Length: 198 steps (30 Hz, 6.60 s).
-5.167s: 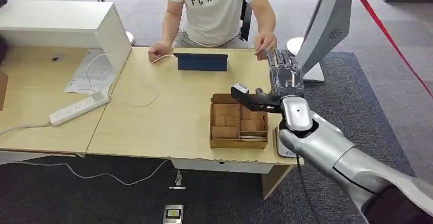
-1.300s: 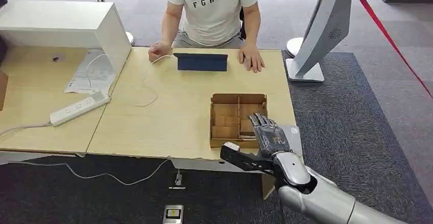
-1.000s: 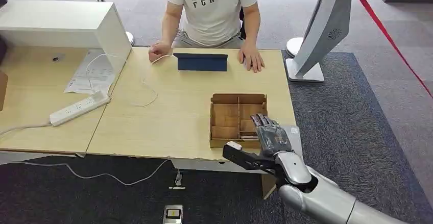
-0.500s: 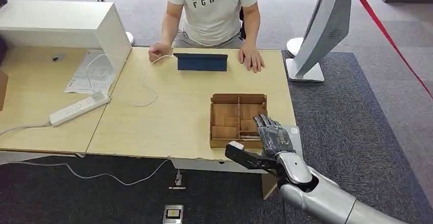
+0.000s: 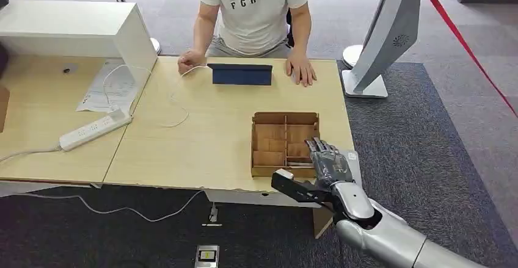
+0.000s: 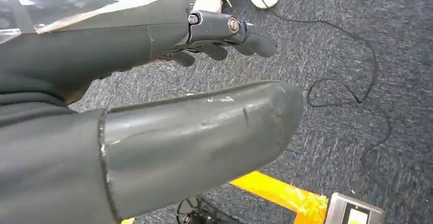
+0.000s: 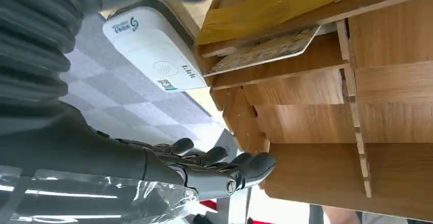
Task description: Pass the card to the sensor for recognition and then transmit it.
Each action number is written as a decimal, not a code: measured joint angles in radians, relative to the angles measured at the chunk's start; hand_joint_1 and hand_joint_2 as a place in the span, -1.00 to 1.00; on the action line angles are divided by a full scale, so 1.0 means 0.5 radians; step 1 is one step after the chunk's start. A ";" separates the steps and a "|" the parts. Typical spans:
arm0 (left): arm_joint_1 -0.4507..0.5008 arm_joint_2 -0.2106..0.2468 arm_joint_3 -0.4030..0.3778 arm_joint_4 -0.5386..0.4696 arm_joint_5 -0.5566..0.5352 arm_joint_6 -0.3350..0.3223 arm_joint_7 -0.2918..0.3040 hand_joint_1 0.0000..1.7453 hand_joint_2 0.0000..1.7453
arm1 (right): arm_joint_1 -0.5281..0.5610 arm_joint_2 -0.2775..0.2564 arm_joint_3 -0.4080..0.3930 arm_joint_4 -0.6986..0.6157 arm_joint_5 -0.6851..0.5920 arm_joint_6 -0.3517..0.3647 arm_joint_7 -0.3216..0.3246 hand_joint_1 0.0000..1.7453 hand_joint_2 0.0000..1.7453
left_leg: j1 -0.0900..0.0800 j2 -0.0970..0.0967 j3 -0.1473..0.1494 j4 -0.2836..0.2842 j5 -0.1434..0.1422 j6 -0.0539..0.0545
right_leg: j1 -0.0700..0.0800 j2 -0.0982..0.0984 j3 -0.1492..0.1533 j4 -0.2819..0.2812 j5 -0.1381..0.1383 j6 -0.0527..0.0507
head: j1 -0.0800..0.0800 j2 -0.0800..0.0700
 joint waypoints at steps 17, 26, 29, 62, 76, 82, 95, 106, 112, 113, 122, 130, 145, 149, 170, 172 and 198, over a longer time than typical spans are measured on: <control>0.000 0.000 0.000 0.000 -0.025 0.012 -0.019 -1.00 -1.00 | 0.037 -0.005 0.001 0.027 -0.030 0.017 -0.011 1.00 1.00 | 0.000 0.001 0.001 0.000 0.000 0.000 | 0.000 0.001 0.000 0.000 0.000 0.000 | 0.000 0.000; 0.001 -0.008 0.000 0.000 -0.053 0.084 0.028 -1.00 -1.00 | 0.047 -0.002 0.002 0.028 -0.030 0.008 -0.053 1.00 1.00 | 0.000 0.001 0.002 0.000 0.000 0.000 | 0.000 0.001 0.001 0.000 0.000 0.000 | -0.001 0.000; 0.001 -0.010 0.000 0.000 -0.059 0.089 0.028 -1.00 -1.00 | 0.047 -0.002 0.003 0.033 -0.030 0.004 -0.063 1.00 1.00 | 0.000 0.001 0.002 0.000 0.000 0.000 | 0.000 0.001 0.001 0.000 0.000 0.000 | 0.000 0.000; 0.002 -0.025 0.000 0.001 -0.143 0.034 0.031 -1.00 -1.00 | 0.020 -0.173 -0.011 -0.342 0.115 -0.222 0.156 -1.00 -1.00 | 0.000 0.001 0.001 0.001 0.000 0.000 | 0.000 0.001 0.001 0.000 0.001 0.000 | 0.000 0.000; 0.001 -0.025 0.000 0.001 -0.132 0.037 0.030 -1.00 -1.00 | 0.042 -0.217 -0.017 -0.456 0.092 -0.108 0.165 -1.00 -1.00 | 0.000 0.001 0.001 0.001 0.000 0.000 | 0.000 0.001 0.001 0.000 0.001 0.000 | -0.001 0.000; 0.001 -0.025 0.000 0.001 -0.114 0.053 0.037 -1.00 -1.00 | 0.049 -0.214 -0.011 -0.501 0.091 -0.046 0.165 -1.00 -1.00 | 0.000 0.001 0.001 0.001 0.000 0.000 | 0.000 0.001 0.001 0.000 0.001 0.000 | 0.000 0.000; 0.001 -0.025 0.000 0.001 -0.095 0.070 0.028 -1.00 -1.00 | 0.137 -0.200 -0.001 -0.542 0.102 0.004 0.166 -1.00 1.00 | 0.000 0.001 0.001 0.000 0.000 0.000 | 0.000 0.001 0.001 0.000 0.000 0.000 | 0.000 0.000; 0.001 -0.025 0.000 0.000 -0.098 0.082 0.041 -1.00 -1.00 | 0.167 -0.184 -0.001 -0.484 0.104 -0.060 0.104 -1.00 1.00 | 0.000 0.001 0.001 0.000 0.000 0.000 | 0.000 0.001 0.001 0.000 0.001 0.000 | -0.001 0.000; 0.000 -0.025 0.000 0.001 -0.095 0.100 0.060 -1.00 -1.00 | 0.164 -0.155 -0.002 -0.422 0.085 -0.076 0.075 -1.00 1.00 | 0.000 0.000 0.000 0.000 0.000 0.000 | 0.000 0.000 0.001 0.000 0.001 0.000 | 0.000 0.000; 0.000 -0.025 0.000 0.001 -0.094 0.101 0.063 -1.00 -1.00 | 0.164 -0.149 -0.002 -0.413 0.084 -0.078 0.073 -1.00 1.00 | 0.000 0.000 0.000 0.000 0.000 0.000 | 0.000 0.000 0.001 0.000 0.000 0.000 | 0.000 0.000; 0.000 -0.025 0.000 0.001 -0.100 0.126 0.085 -1.00 -1.00 | 0.133 -0.079 0.004 -0.290 0.050 -0.093 -0.002 -1.00 1.00 | 0.000 0.000 0.000 0.000 0.000 0.000 | 0.000 0.000 0.001 0.000 0.001 0.000 | -0.001 0.000; 0.000 -0.025 0.000 0.001 -0.095 0.140 0.088 -1.00 -1.00 | 0.105 -0.037 0.023 -0.206 0.038 -0.098 -0.021 -1.00 1.00 | 0.000 0.000 0.001 0.000 0.000 0.000 | 0.000 0.000 0.001 0.000 0.001 0.000 | 0.000 0.000; 0.000 -0.021 0.000 0.001 -0.083 0.152 0.094 -1.00 -1.00 | 0.050 -0.034 0.043 -0.105 0.018 -0.127 0.031 0.66 1.00 | 0.000 0.000 0.001 0.001 0.000 0.000 | 0.000 0.000 0.001 0.000 0.001 0.001 | -0.001 0.000; 0.000 -0.021 0.000 0.001 -0.056 0.152 0.082 -1.00 -1.00 | 0.046 -0.037 0.047 -0.088 0.024 -0.121 0.050 1.00 1.00 | 0.000 0.000 0.001 0.001 0.000 0.000 | 0.000 0.000 0.001 0.000 0.001 0.001 | -0.001 0.000; 0.000 -0.021 0.000 0.001 -0.032 0.155 0.079 -1.00 -1.00 | 0.042 -0.031 0.047 -0.071 0.037 -0.064 0.002 1.00 1.00 | 0.000 0.000 0.001 0.001 0.000 0.000 | 0.000 0.000 0.001 0.000 0.001 0.001 | -0.001 0.000; 0.000 -0.021 0.000 0.001 -0.040 0.159 0.085 -1.00 -1.00 | 0.042 -0.030 0.047 -0.072 0.040 -0.062 0.000 1.00 1.00 | 0.000 0.000 0.001 0.001 0.000 0.000 | 0.000 0.000 0.001 0.000 0.001 0.001 | -0.001 0.000; 0.000 -0.024 0.000 0.001 -0.059 0.172 0.098 -1.00 -1.00 | 0.042 0.017 0.067 -0.052 0.063 -0.092 -0.039 1.00 1.00 | 0.000 0.000 0.001 0.001 0.000 0.000 | 0.000 0.000 0.001 0.000 0.001 0.001 | -0.001 0.000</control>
